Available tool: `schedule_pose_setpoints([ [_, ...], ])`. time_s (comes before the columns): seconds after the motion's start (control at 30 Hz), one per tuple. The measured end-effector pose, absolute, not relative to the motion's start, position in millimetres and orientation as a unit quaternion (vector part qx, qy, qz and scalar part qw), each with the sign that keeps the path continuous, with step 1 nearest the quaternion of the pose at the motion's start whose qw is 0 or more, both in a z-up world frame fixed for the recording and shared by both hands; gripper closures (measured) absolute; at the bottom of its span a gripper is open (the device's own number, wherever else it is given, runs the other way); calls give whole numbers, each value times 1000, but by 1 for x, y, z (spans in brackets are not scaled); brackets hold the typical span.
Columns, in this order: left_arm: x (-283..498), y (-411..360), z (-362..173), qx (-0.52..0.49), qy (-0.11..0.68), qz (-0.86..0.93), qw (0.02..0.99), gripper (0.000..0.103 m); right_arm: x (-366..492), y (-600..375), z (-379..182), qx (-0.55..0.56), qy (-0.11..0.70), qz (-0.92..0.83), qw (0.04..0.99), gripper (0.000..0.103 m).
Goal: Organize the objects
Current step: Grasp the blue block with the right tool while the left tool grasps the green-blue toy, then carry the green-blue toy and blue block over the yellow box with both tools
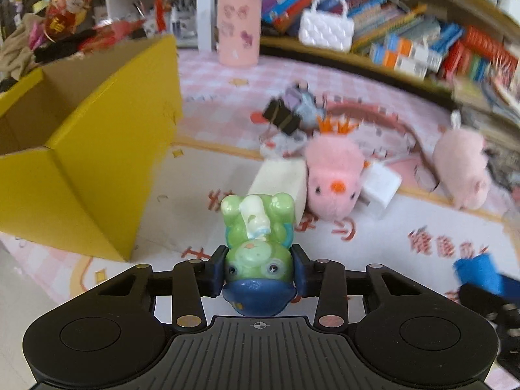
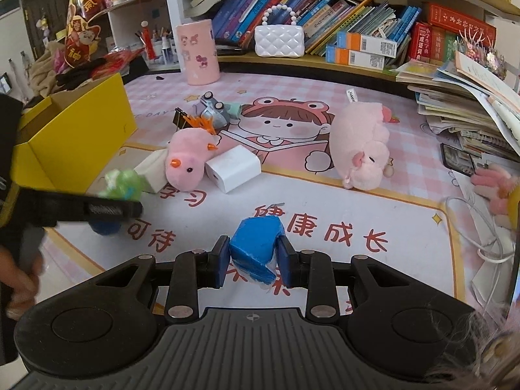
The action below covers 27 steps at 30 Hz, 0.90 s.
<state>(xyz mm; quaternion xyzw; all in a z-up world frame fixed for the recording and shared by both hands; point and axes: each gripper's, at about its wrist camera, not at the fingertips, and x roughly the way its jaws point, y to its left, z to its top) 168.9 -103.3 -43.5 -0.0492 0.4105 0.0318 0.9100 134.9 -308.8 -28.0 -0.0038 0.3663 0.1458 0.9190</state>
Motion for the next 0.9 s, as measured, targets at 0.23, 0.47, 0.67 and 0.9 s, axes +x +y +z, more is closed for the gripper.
schedule_pose_setpoints([
  [0.23,134,-96,-15,-100,392,18,914,65,130,-308,-30,-9,371,158,915,75],
  [0.47,122,-105,-15,-115,404,3,907,65,125,-305,-29,-16,370,169,913,75],
  [0.67,116,-104,-9,-115,387,7,915,65,127,-303,-27,-14,371,174,912,75],
  [0.9,94,-92,-17,-126,401,36,907,65,123,-287,-32,-27,383,207,900,75],
])
